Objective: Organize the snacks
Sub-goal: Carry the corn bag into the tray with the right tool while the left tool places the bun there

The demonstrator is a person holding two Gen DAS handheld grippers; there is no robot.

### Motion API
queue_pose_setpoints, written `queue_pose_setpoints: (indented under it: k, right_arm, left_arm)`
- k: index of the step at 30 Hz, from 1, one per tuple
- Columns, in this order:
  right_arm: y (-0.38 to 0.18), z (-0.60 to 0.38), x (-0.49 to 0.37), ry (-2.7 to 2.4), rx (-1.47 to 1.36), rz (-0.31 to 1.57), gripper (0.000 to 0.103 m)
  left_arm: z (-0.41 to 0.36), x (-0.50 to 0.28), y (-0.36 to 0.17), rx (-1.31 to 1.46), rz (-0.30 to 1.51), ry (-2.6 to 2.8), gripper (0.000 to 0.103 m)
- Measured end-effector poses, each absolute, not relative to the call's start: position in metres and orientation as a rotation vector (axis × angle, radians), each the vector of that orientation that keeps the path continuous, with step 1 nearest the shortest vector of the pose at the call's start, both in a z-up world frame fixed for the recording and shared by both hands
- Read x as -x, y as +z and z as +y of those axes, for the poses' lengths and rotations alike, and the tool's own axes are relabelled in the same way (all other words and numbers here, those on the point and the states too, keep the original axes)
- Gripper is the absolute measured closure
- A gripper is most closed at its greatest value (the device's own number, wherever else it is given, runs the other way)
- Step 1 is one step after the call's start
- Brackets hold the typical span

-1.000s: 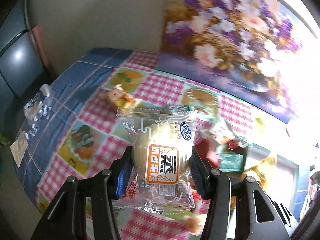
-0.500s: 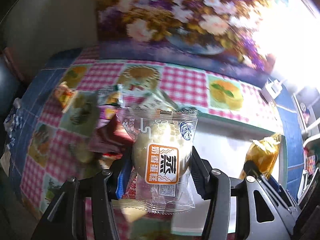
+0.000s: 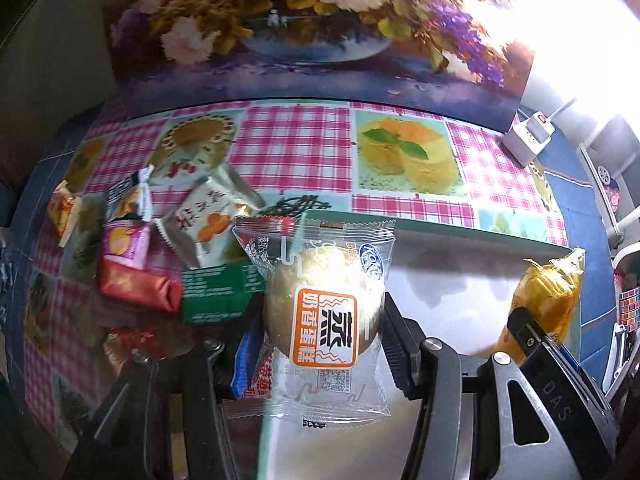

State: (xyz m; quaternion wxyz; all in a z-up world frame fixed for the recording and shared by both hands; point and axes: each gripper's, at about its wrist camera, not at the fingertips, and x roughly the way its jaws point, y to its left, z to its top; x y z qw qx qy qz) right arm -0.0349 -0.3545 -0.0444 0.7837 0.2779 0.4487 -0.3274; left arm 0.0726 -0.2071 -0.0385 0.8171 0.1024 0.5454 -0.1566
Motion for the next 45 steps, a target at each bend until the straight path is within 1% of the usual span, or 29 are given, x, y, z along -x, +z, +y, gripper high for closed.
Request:
queue_pose_setpoints:
  k: [8, 9, 10, 11, 18, 19, 21, 24, 26, 27, 29, 30, 31, 34, 36, 37, 39, 45]
  right_arm:
    - [-0.047, -0.359, 0.034, -0.726, -0.594, 0.985, 0.050]
    - [-0.047, -0.359, 0.034, -0.727, -0.594, 0.986, 0.050]
    - [-0.046, -0.359, 0.035, -0.730, -0.592, 0.986, 0.049]
    - [-0.046, -0.359, 0.035, -0.732, -0.590, 0.988, 0.049]
    - [-0.043, -0.357, 0.036, -0.722, -0.586, 0.999, 0.049]
    - [-0.043, -0.357, 0.036, -0.720, -0.584, 1.003, 0.048]
    - [-0.043, -0.357, 0.035, -0.711, -0.585, 1.008, 0.043]
    - [-0.041, -0.355, 0.034, -0.705, -0.573, 1.010, 0.035]
    - [-0.039, -0.353, 0.034, -0.703, -0.563, 1.010, 0.027]
    - [-0.038, -0.352, 0.034, -0.697, -0.565, 1.010, 0.025]
    - [-0.036, -0.351, 0.035, -0.684, -0.569, 1.008, 0.017]
    - [-0.035, -0.349, 0.036, -0.680, -0.567, 1.006, 0.015]
    - [-0.034, -0.348, 0.036, -0.678, -0.565, 1.004, 0.012]
    - [-0.031, -0.342, 0.037, -0.667, -0.554, 0.996, 0.000]
    - [-0.030, -0.335, 0.036, -0.652, -0.540, 0.995, 0.000]
    - [-0.030, -0.331, 0.036, -0.643, -0.536, 0.995, 0.000]
    - [-0.030, -0.321, 0.035, -0.624, -0.524, 0.996, 0.000]
    - [-0.029, -0.286, 0.036, -0.563, -0.477, 0.990, 0.000]
  left_arm:
    - [-0.213, -0.074, -0.049, -0.225, 1.184, -0.338, 0.046]
    - [-0.211, -0.074, -0.047, -0.221, 1.181, -0.337, 0.044]
    - [-0.211, -0.074, -0.047, -0.219, 1.178, -0.335, 0.039]
    - [-0.209, -0.074, -0.044, -0.216, 1.172, -0.334, 0.038]
    - [-0.200, -0.071, -0.030, -0.206, 1.146, -0.328, 0.036]
    - [-0.198, -0.072, -0.029, -0.207, 1.143, -0.319, 0.030]
    - [-0.192, -0.072, -0.028, -0.205, 1.138, -0.298, 0.018]
    - [-0.180, -0.074, -0.026, -0.196, 1.135, -0.264, 0.017]
    - [-0.174, -0.076, -0.025, -0.197, 1.133, -0.244, 0.017]
    - [-0.170, -0.077, -0.024, -0.198, 1.129, -0.232, 0.017]
    - [-0.161, -0.078, -0.022, -0.197, 1.116, -0.202, 0.017]
    - [-0.157, -0.077, -0.020, -0.196, 1.111, -0.191, 0.015]
    - [-0.153, -0.078, -0.019, -0.195, 1.105, -0.180, 0.013]
    - [-0.144, -0.077, -0.016, -0.198, 1.090, -0.147, 0.013]
    - [-0.137, -0.077, -0.014, -0.195, 1.085, -0.133, 0.012]
    - [-0.133, -0.077, -0.014, -0.190, 1.085, -0.127, 0.008]
    - [-0.123, -0.075, -0.012, -0.174, 1.086, -0.112, 0.005]
    - [-0.097, -0.063, -0.008, -0.151, 1.076, -0.077, 0.005]
